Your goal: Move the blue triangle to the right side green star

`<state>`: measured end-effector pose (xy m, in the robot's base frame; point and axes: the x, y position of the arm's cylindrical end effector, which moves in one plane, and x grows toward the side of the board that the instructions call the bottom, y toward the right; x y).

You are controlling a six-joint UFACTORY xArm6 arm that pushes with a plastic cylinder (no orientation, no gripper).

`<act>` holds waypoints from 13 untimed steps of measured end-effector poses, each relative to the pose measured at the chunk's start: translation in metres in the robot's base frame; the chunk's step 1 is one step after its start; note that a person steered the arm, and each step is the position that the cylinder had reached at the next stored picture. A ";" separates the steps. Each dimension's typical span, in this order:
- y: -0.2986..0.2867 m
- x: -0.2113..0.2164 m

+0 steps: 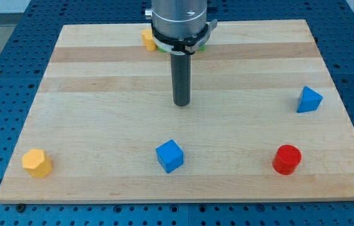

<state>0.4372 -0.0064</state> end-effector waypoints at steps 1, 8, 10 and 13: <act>0.048 0.045; 0.232 0.025; 0.245 -0.028; 0.234 -0.078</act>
<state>0.3596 0.2279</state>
